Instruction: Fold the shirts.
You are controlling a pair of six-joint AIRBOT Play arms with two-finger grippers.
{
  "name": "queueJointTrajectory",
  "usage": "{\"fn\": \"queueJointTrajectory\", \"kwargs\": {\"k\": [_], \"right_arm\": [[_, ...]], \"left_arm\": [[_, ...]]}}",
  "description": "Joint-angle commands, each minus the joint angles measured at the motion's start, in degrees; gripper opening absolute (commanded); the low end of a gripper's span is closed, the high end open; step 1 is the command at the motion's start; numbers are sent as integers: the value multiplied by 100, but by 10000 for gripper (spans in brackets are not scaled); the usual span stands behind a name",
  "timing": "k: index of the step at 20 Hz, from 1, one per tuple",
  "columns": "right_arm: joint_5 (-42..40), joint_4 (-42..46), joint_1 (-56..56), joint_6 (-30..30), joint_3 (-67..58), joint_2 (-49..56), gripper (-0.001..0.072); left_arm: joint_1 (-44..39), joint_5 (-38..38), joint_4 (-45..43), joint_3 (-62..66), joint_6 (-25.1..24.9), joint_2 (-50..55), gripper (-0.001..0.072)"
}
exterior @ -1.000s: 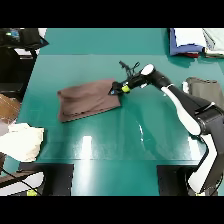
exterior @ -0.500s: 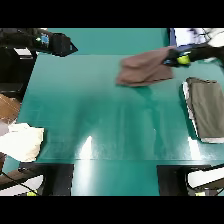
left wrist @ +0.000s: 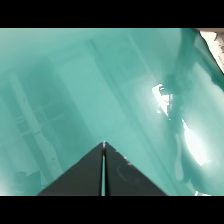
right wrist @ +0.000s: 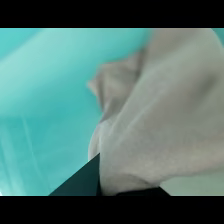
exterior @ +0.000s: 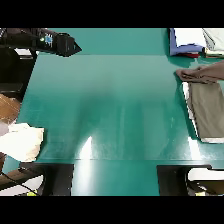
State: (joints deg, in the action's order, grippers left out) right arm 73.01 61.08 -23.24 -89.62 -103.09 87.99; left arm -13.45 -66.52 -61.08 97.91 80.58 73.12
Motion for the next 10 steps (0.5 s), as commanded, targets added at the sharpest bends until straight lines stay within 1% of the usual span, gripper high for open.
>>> {"fn": "queueJointTrajectory", "kwargs": {"k": [1, 4, 7, 8, 10], "right_arm": [[-203, -308, -337, 33, -146, -57, 20], [-35, -308, -289, 33, -841, -59, 20], [542, -291, -332, 31, -1478, -72, 20], [713, -291, -380, 31, -1491, -138, 20], [892, -286, -472, 63, -1069, -466, 20]], "left_arm": [[-2, 2, -2, 0, 2, -2, 23], [-2, -15, -2, 0, 0, -4, 23], [-2, -17, -7, 0, -2, -2, 23], [-2, -17, -4, 0, -2, -4, 23], [-2, -22, -15, 0, -2, -4, 23]]}}
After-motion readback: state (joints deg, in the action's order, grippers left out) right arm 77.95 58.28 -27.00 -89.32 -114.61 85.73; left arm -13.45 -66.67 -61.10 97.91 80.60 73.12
